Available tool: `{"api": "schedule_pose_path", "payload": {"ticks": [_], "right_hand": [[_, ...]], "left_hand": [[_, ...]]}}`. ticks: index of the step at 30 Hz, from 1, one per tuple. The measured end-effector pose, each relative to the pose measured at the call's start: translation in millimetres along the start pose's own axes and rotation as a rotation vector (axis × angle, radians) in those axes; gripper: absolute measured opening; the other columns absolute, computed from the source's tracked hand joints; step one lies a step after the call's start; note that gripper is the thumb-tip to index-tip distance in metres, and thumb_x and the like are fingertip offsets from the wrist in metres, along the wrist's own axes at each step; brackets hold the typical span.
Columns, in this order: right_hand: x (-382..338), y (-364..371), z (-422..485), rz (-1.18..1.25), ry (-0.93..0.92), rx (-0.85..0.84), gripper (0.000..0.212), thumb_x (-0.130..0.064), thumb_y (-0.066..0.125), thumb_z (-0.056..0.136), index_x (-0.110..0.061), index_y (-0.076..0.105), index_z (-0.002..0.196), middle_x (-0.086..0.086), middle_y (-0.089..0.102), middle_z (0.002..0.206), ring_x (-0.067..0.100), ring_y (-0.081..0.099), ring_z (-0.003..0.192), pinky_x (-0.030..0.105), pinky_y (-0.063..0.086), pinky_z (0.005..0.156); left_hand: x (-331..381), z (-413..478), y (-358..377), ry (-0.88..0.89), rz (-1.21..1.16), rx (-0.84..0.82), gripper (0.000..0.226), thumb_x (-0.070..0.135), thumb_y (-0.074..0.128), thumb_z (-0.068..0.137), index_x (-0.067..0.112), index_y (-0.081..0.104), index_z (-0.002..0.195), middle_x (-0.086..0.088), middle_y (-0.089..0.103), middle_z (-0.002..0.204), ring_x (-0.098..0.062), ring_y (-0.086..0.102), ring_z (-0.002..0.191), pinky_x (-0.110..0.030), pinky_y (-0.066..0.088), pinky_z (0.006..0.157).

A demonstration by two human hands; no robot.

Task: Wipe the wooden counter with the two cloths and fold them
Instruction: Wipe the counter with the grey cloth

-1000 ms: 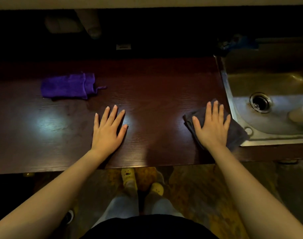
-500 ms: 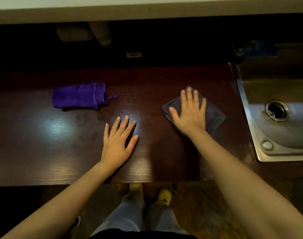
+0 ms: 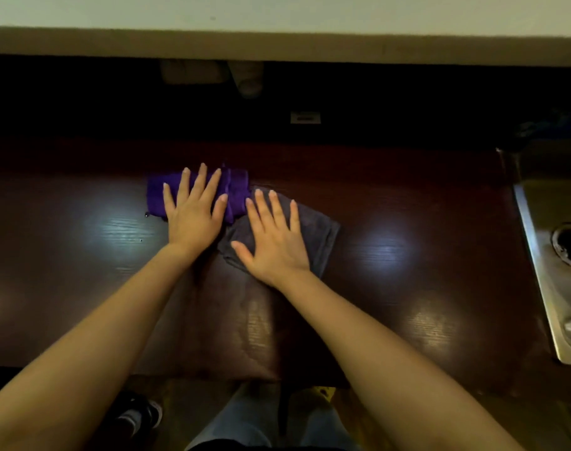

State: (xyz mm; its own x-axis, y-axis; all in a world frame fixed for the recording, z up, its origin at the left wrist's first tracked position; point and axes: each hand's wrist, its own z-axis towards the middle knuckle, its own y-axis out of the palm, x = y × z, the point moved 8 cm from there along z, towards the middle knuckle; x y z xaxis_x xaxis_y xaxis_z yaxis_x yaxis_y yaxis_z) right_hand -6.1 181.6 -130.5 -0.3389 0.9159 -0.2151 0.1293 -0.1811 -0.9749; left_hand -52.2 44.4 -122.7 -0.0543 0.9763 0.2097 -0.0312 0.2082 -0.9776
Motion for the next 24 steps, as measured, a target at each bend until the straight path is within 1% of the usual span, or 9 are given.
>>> {"api": "schedule_pose_path", "payload": {"ticks": [3, 5, 7, 10, 12, 14, 18, 21, 24], "right_hand": [[-3.8, -0.3, 20.4, -0.003, -0.053, 0.004, 0.077, -0.058, 0.029, 0.086, -0.013, 0.019, 0.148, 0.008, 0.014, 0.159, 0.026, 0.006, 0.147, 0.054, 0.003, 0.117], [-2.4, -0.5, 27.0, 0.024, -0.06, 0.014, 0.077, -0.058, 0.032, 0.086, -0.014, 0.02, 0.148, 0.007, 0.017, 0.158, 0.024, 0.008, 0.147, 0.052, 0.005, 0.118], [1.8, -1.7, 23.8, 0.035, -0.034, 0.026, 0.076, -0.057, 0.032, 0.086, -0.015, 0.019, 0.148, 0.006, 0.016, 0.158, 0.023, 0.008, 0.147, 0.05, 0.004, 0.118], [10.7, -1.6, 7.9, 0.035, 0.021, 0.029, 0.074, -0.056, 0.026, 0.089, -0.016, 0.012, 0.149, 0.003, 0.008, 0.16, 0.021, 0.0, 0.147, 0.047, -0.002, 0.119], [13.8, -3.8, 2.3, 0.036, 0.014, 0.029, 0.071, -0.054, 0.026, 0.091, -0.018, 0.01, 0.149, 0.001, 0.006, 0.16, 0.019, -0.003, 0.147, 0.046, -0.004, 0.119], [18.3, -5.7, 12.5, 0.037, 0.007, 0.031, 0.069, -0.052, 0.028, 0.091, -0.02, 0.012, 0.149, -0.001, 0.008, 0.16, 0.018, -0.002, 0.147, 0.045, -0.005, 0.118], [50.4, -19.5, 61.5, 0.034, 0.082, 0.079, 0.066, -0.049, 0.031, 0.089, -0.019, 0.021, 0.148, 0.001, 0.018, 0.158, 0.021, 0.01, 0.147, 0.046, 0.0, 0.117], [74.9, -21.7, 80.8, 0.027, 0.109, 0.051, 0.064, -0.046, 0.035, 0.092, -0.021, 0.018, 0.149, 0.0, 0.015, 0.159, 0.02, 0.007, 0.147, 0.047, 0.001, 0.117], [95.8, -27.1, 71.3, 0.027, 0.157, 0.09, 0.064, -0.045, 0.035, 0.093, -0.02, 0.017, 0.149, 0.0, 0.015, 0.159, 0.02, 0.006, 0.147, 0.048, 0.001, 0.118]], "left_hand": [[-0.6, -4.2, 1.7, 0.04, 0.029, 0.017, 0.054, 0.046, 0.023, 0.091, 0.03, 0.025, 0.142, 0.0, 0.025, 0.154, -0.025, 0.015, 0.143, -0.056, 0.003, 0.112], [-2.7, -4.6, 1.9, 0.043, 0.025, 0.019, 0.054, 0.047, 0.02, 0.091, 0.031, 0.024, 0.142, 0.001, 0.024, 0.154, -0.024, 0.015, 0.143, -0.055, 0.003, 0.112], [-2.8, -3.5, 2.4, 0.045, 0.015, 0.016, 0.054, 0.047, 0.021, 0.09, 0.031, 0.024, 0.142, 0.001, 0.023, 0.154, -0.024, 0.014, 0.143, -0.054, 0.002, 0.112], [-2.9, -3.7, 3.1, 0.045, 0.004, 0.009, 0.054, 0.047, 0.023, 0.09, 0.032, 0.023, 0.142, 0.002, 0.023, 0.154, -0.023, 0.013, 0.143, -0.054, 0.001, 0.113], [-2.6, -3.8, 3.4, 0.043, 0.003, 0.016, 0.054, 0.047, 0.023, 0.09, 0.032, 0.023, 0.142, 0.002, 0.023, 0.154, -0.023, 0.013, 0.143, -0.054, 0.002, 0.113], [-2.8, -4.0, 3.3, 0.043, 0.008, 0.023, 0.054, 0.047, 0.024, 0.091, 0.032, 0.024, 0.142, 0.001, 0.024, 0.154, -0.023, 0.015, 0.143, -0.054, 0.003, 0.112], [-2.3, -3.2, 2.9, 0.046, 0.007, 0.026, 0.054, 0.046, 0.026, 0.09, 0.031, 0.027, 0.142, 0.001, 0.027, 0.153, -0.024, 0.017, 0.142, -0.055, 0.004, 0.112], [-2.2, -4.0, 2.4, 0.042, 0.01, 0.044, 0.054, 0.046, 0.026, 0.089, 0.03, 0.027, 0.141, 0.001, 0.027, 0.153, -0.024, 0.017, 0.142, -0.054, 0.004, 0.112], [-0.2, -3.3, 1.6, 0.03, -0.008, 0.028, 0.054, 0.046, 0.025, 0.09, 0.03, 0.026, 0.141, 0.002, 0.024, 0.154, -0.023, 0.014, 0.143, -0.053, 0.0, 0.113]]}}
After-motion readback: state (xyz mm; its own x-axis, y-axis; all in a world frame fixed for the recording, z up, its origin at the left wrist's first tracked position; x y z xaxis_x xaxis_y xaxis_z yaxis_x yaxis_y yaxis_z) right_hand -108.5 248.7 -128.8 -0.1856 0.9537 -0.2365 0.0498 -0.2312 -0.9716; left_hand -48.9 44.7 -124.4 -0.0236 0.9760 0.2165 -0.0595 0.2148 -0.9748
